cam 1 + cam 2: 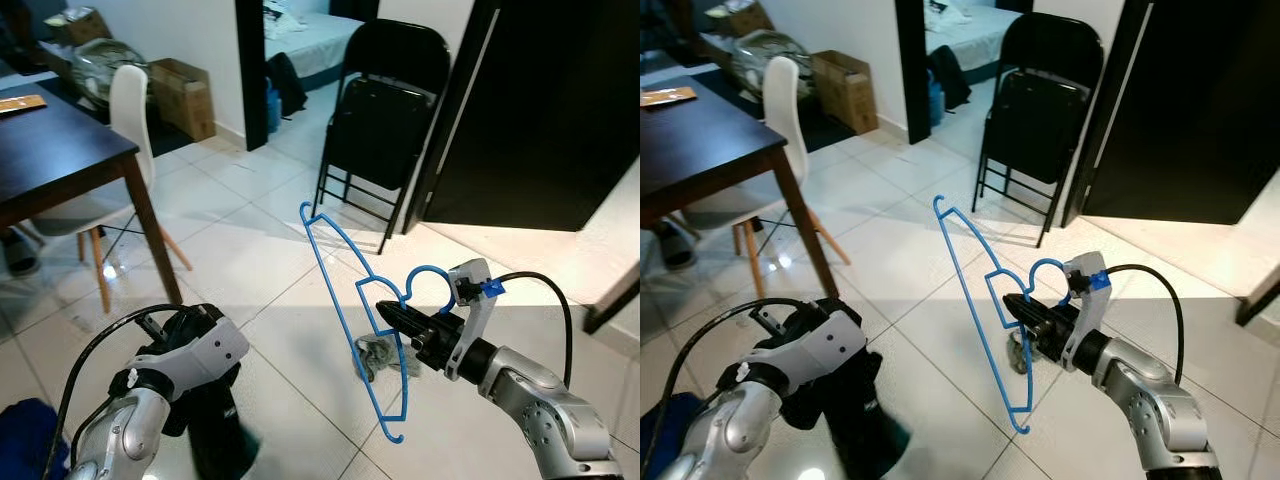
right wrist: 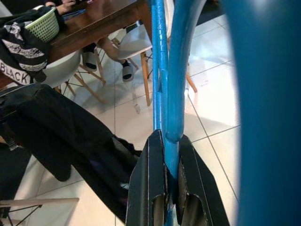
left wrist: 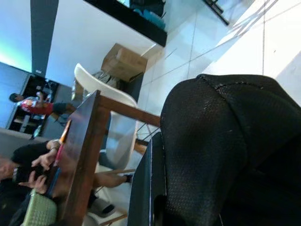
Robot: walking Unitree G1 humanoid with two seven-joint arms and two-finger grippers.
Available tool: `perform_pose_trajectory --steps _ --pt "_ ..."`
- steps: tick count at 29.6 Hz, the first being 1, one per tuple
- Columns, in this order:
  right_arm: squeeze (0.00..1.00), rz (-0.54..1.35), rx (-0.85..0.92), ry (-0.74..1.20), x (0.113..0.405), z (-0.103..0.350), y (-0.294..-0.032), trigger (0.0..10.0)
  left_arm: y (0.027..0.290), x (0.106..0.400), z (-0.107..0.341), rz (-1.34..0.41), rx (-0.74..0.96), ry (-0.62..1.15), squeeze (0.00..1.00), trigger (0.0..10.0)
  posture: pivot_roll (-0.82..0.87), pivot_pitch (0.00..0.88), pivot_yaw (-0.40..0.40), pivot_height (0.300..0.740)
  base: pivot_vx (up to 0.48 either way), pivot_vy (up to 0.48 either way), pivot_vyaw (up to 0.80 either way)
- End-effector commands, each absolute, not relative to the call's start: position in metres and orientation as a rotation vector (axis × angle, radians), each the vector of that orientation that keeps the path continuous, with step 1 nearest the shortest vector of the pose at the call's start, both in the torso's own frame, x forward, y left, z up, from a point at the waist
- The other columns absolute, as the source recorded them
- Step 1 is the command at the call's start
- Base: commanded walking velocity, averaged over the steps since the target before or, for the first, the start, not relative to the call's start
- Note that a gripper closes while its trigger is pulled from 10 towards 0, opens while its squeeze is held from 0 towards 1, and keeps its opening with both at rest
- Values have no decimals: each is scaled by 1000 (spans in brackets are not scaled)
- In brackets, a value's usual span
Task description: Hang hanger
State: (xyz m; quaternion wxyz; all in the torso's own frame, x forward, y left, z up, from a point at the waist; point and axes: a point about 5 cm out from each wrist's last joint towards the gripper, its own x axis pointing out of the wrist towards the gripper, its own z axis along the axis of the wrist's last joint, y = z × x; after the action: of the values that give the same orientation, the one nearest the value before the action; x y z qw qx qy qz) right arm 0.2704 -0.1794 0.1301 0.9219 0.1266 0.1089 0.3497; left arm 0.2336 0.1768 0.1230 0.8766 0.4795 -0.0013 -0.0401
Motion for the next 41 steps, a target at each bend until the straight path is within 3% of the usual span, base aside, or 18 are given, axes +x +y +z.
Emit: perform_pose_trajectory --steps 1,9,41 --pt "0 708 270 237 269 128 -184 10000 174 234 126 -97 976 -16 0 10000 -18 39 -64 740 0 0 0" --pt "0 699 273 239 268 129 -187 10000 171 234 121 -154 864 54 0 10000 -27 54 -68 740 0 0 0" --pt "0 685 293 259 277 122 -195 10000 161 243 115 -162 884 58 0 10000 -33 2 -104 740 0 0 0"
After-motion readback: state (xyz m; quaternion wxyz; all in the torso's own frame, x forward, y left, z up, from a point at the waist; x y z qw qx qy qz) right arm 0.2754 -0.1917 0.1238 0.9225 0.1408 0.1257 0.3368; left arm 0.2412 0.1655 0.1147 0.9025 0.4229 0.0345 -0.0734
